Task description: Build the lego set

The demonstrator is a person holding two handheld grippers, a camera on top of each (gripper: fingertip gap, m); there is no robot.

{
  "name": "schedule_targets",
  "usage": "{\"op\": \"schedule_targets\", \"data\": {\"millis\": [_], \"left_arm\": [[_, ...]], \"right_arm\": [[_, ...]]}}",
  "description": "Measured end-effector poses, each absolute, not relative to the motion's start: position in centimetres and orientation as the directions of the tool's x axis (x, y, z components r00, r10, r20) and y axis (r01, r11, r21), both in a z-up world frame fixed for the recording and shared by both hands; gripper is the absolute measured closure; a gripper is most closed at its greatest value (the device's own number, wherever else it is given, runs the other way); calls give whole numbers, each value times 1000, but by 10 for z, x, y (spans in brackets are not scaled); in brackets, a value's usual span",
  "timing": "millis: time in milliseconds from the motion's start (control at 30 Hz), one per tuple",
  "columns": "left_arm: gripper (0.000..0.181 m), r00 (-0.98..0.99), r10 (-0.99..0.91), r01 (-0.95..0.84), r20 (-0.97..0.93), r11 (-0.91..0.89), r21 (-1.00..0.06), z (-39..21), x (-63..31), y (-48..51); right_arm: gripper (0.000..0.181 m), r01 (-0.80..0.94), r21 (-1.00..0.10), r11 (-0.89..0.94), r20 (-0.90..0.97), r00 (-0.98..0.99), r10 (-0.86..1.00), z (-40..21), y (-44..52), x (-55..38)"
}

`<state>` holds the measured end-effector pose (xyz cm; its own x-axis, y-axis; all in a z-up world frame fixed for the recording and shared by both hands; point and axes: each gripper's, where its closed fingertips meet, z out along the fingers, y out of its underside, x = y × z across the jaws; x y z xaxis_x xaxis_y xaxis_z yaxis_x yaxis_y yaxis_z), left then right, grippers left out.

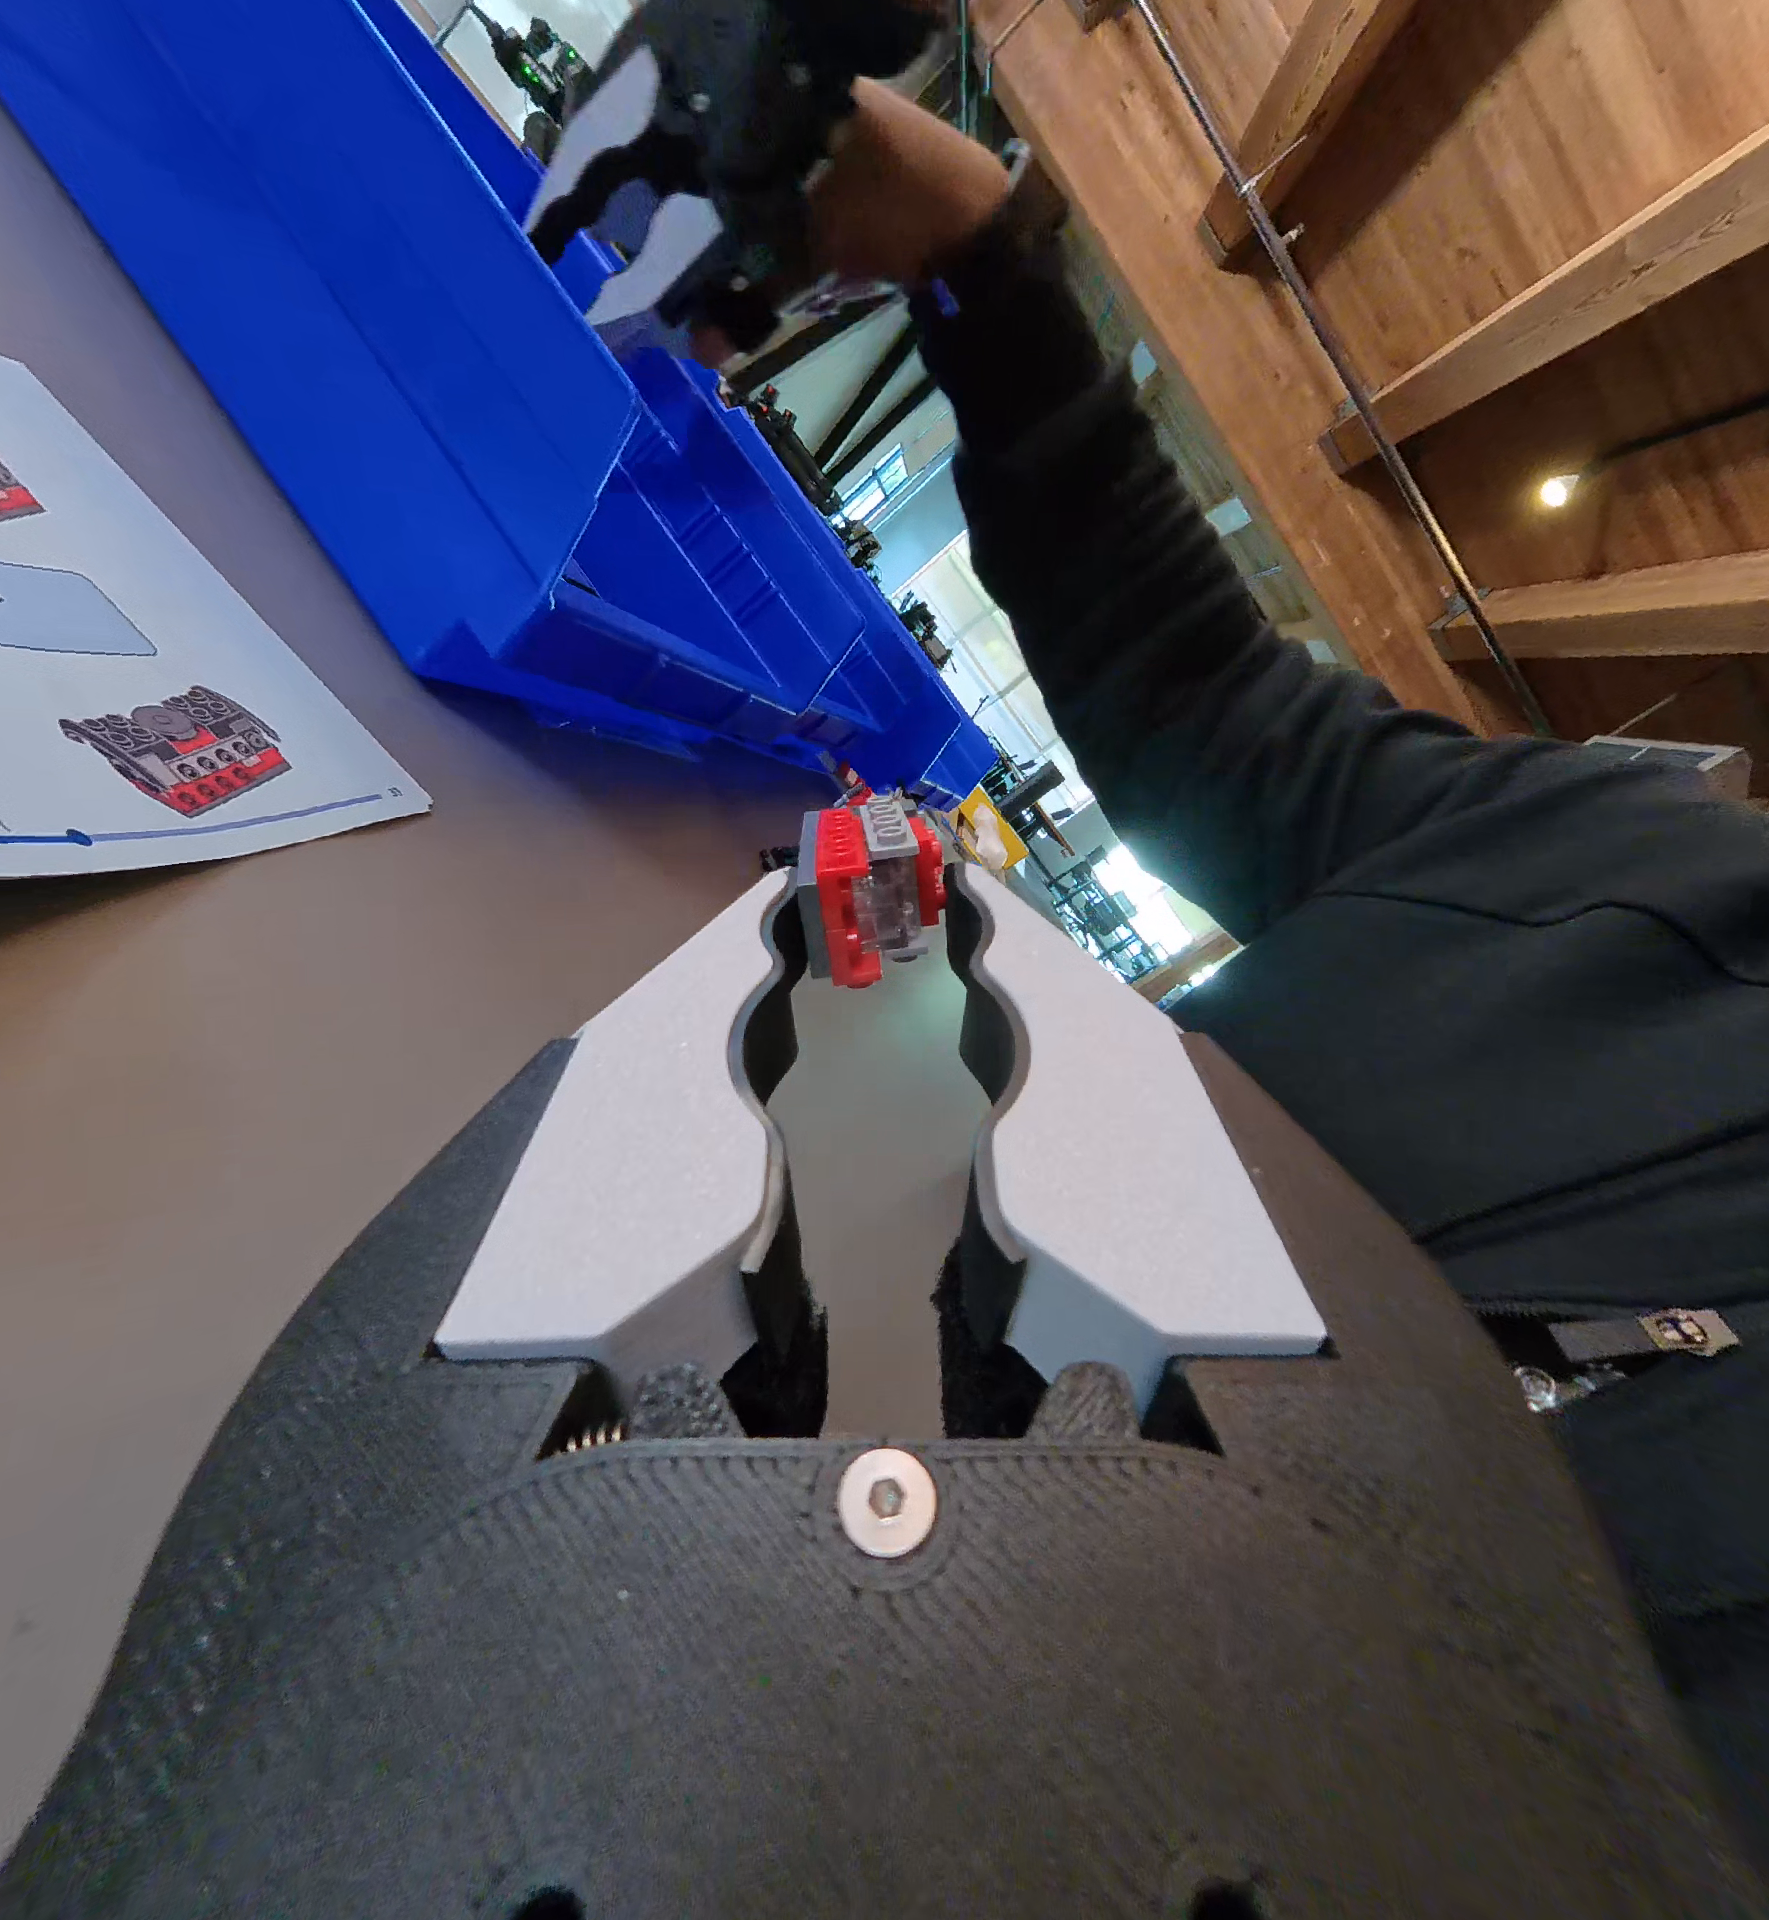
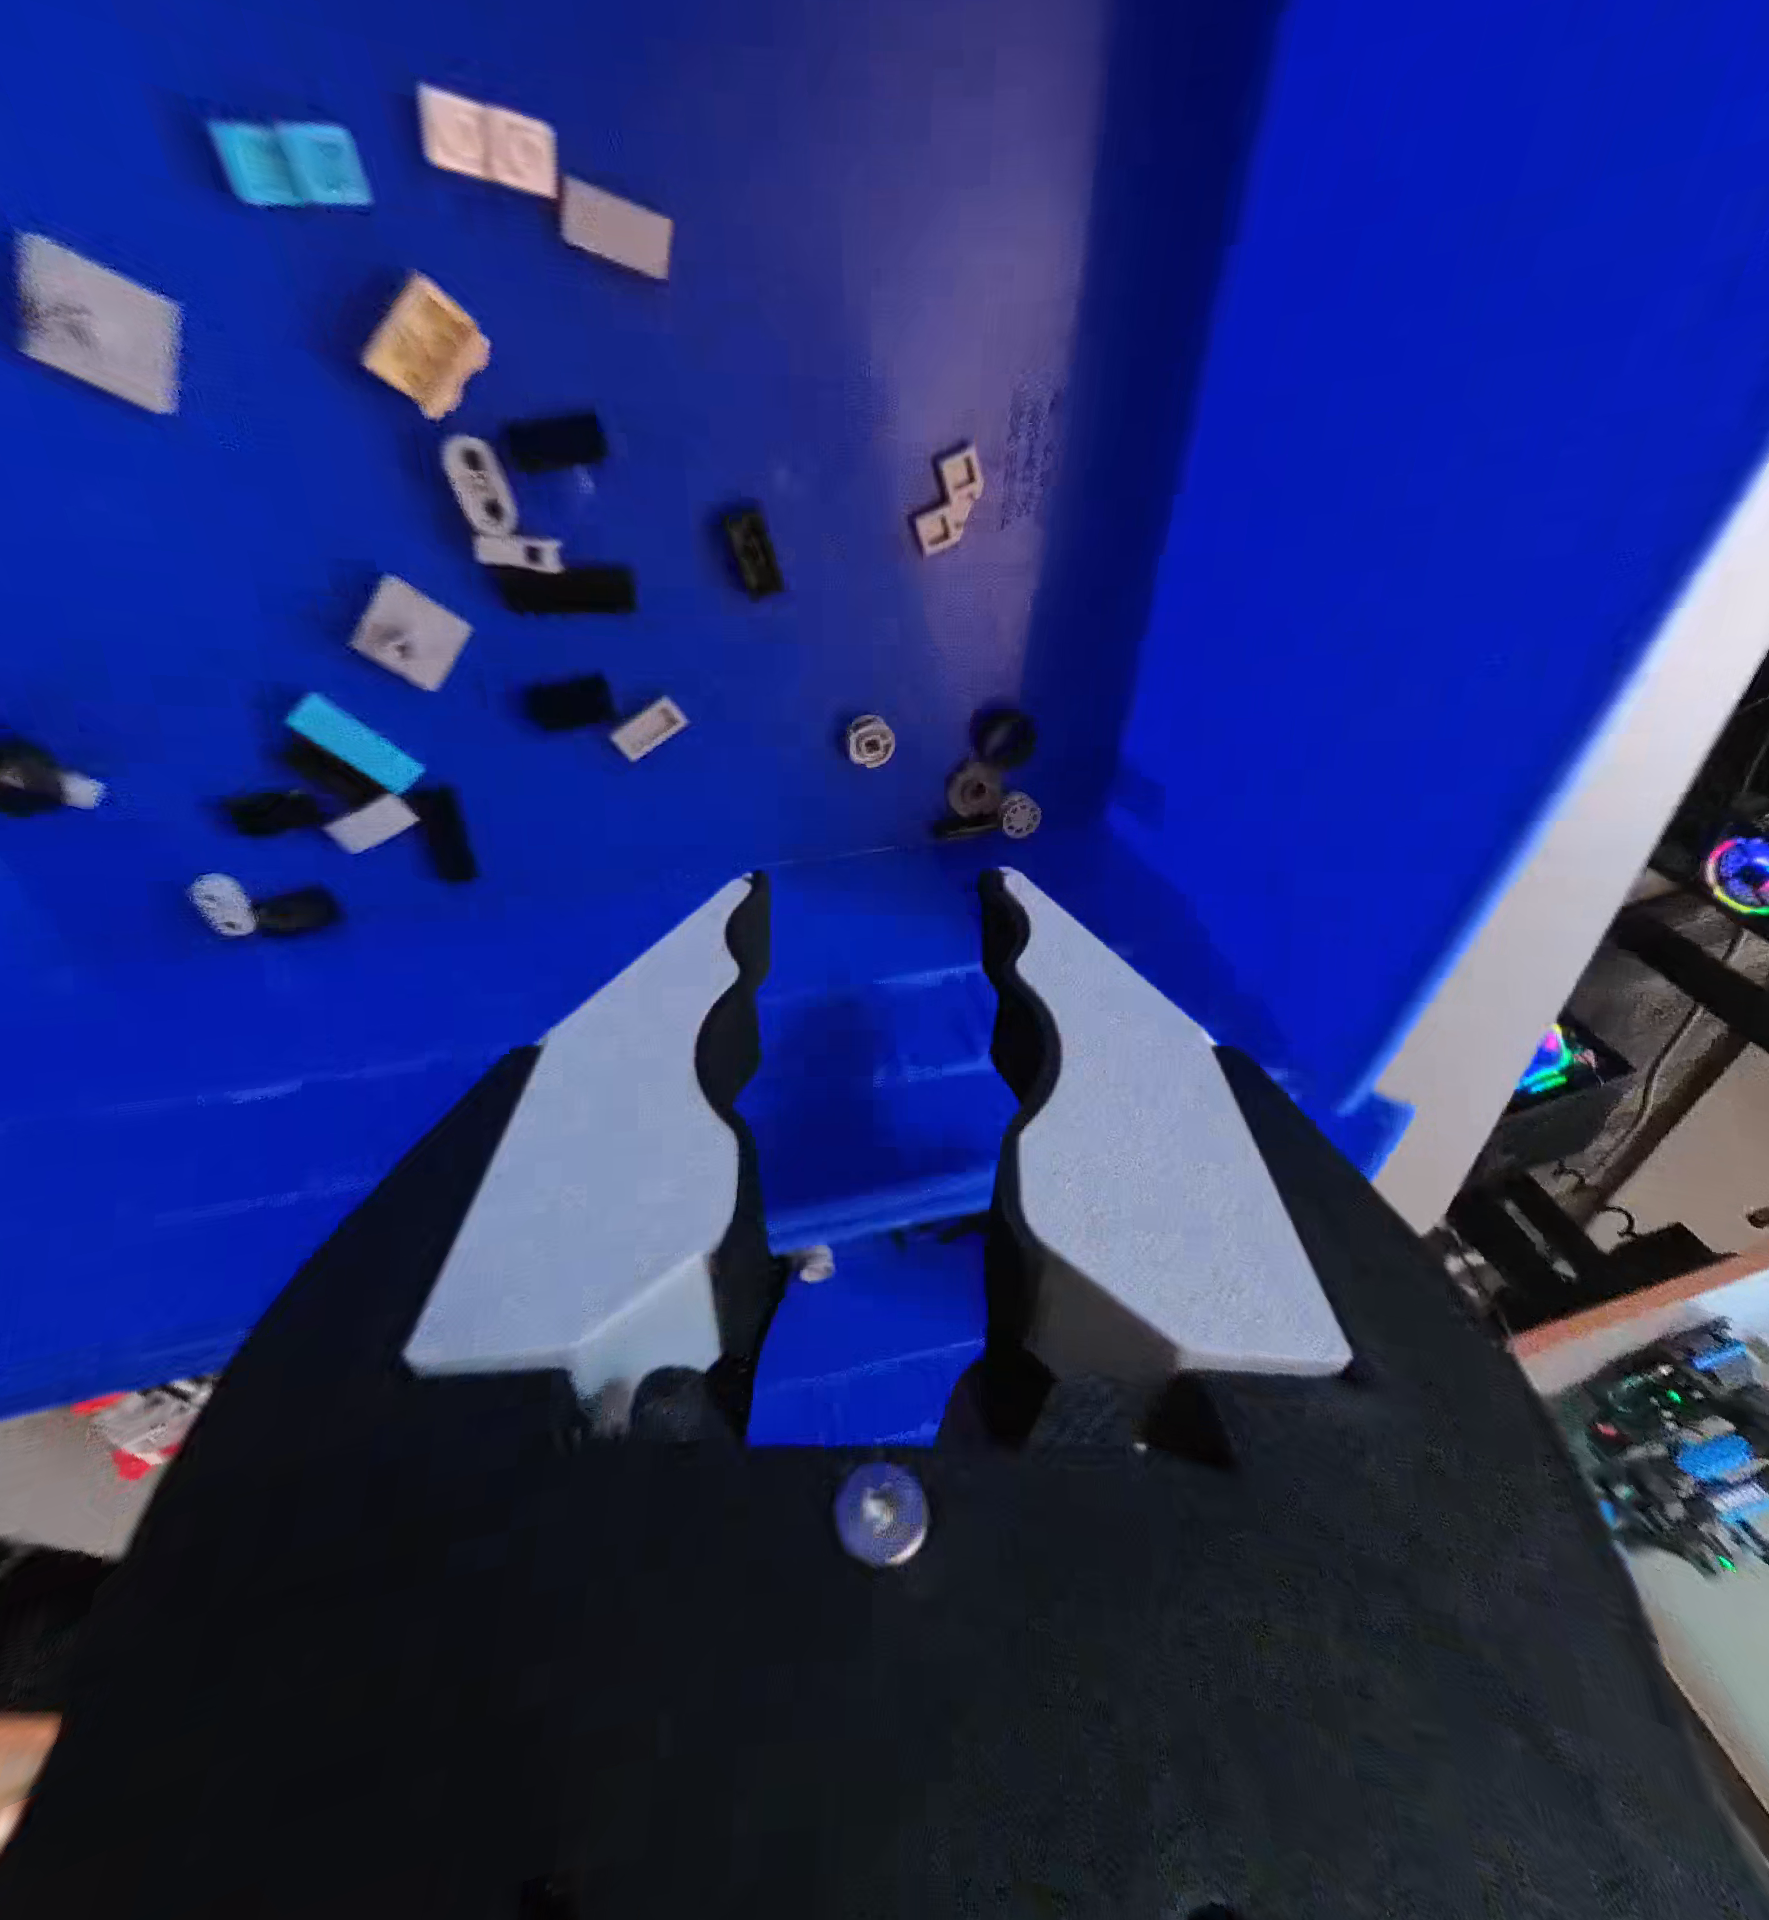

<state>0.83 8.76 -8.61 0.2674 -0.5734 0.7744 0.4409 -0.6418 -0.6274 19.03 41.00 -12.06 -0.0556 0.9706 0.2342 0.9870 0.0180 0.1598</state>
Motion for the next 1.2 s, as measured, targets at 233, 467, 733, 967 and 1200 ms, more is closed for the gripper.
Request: {"op": "schedule_targets", "data": {"millis": [233,467,733,967,1200], "left_arm": [[155,255,-585,441,770,-638,-631,-84,8,83],[155,240,-598,434,765,-639,-635,-82,10,81],[155,242,-599,434,763,-637,-637,-82,10,81],[155,248,-604,440,758,-627,-643,-82,8,81],[155,268,-612,408,744,-627,-663,-84,13,78]], "right_arm": [[143,934,357,5,174,-72,982,-158,439,204],[145,914,407,0,136,-61,989,-175,446,209],[167,931,364,-20,137,-32,990,-179,452,206],[166,952,305,-3,174,-53,983,-158,447,201],[167,985,170,16,174,-46,984,-104,418,194]]}}
